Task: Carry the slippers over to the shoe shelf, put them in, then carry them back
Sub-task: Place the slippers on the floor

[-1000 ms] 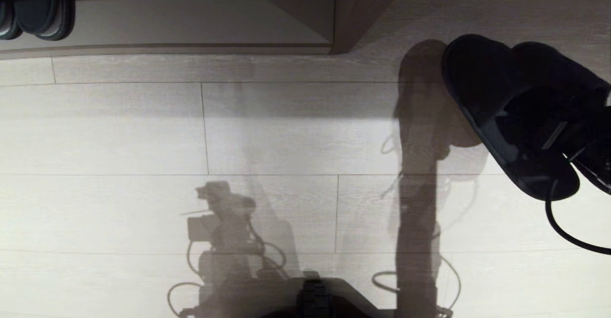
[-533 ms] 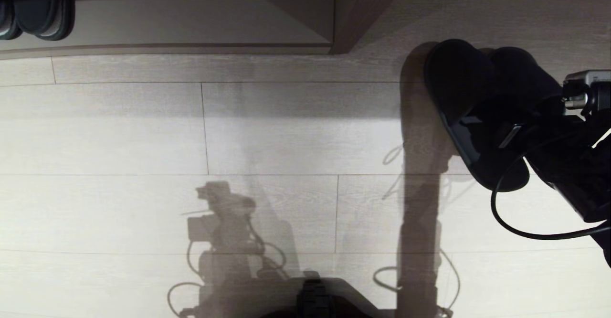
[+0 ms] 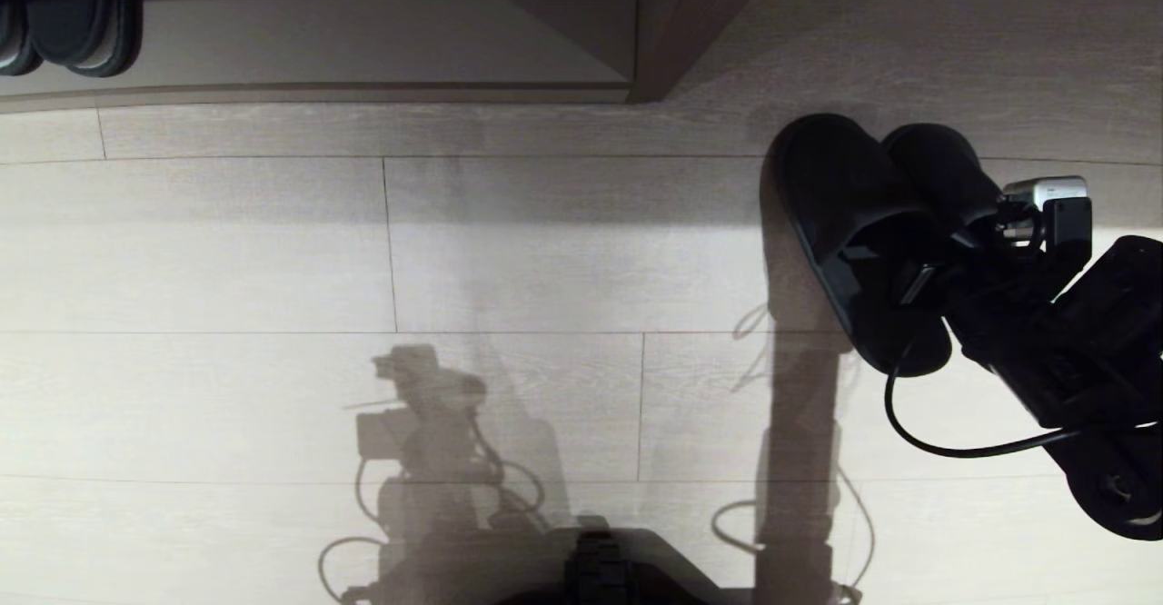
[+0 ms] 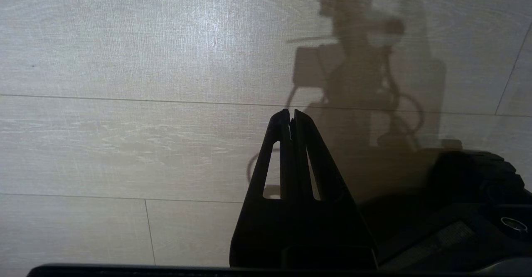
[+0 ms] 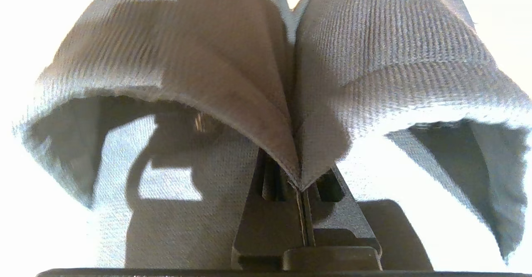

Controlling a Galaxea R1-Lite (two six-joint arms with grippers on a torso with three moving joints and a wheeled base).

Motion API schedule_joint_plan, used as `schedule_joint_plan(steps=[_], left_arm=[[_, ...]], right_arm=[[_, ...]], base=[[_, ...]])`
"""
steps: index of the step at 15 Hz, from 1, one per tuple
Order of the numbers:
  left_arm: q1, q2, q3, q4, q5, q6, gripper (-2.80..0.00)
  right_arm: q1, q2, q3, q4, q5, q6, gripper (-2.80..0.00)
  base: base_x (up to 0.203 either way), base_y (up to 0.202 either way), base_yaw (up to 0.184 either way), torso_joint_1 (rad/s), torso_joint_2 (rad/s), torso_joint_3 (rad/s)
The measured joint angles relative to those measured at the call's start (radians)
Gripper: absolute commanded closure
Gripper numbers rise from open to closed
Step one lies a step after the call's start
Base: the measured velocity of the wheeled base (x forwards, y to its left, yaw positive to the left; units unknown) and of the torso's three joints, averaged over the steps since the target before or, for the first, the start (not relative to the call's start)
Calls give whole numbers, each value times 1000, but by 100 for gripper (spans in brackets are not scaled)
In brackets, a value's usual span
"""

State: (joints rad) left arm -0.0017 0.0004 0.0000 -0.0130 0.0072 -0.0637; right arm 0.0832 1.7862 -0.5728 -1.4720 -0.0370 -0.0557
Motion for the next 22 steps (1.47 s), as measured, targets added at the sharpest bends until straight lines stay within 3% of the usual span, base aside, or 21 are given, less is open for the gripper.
schedule_joint_plan(steps=[16, 17, 18, 22], left_arm=[[0, 0, 0, 0, 0, -2, 0], [0, 0, 0, 0, 0, -1, 0], [0, 0, 0, 0, 0, -2, 0], [0, 0, 0, 0, 0, -1, 0]], right_arm=[[-2, 56, 58, -20, -2, -5, 0], [-3, 57, 62, -20, -3, -5, -219], [-3, 59, 66, -18, -2, -4, -280], [-4, 61, 64, -18, -4, -7, -280]], base=[[0, 0, 0, 0, 0, 0], [0, 0, 0, 0, 0, 0], [0, 0, 0, 0, 0, 0], [0, 0, 0, 0, 0, 0]])
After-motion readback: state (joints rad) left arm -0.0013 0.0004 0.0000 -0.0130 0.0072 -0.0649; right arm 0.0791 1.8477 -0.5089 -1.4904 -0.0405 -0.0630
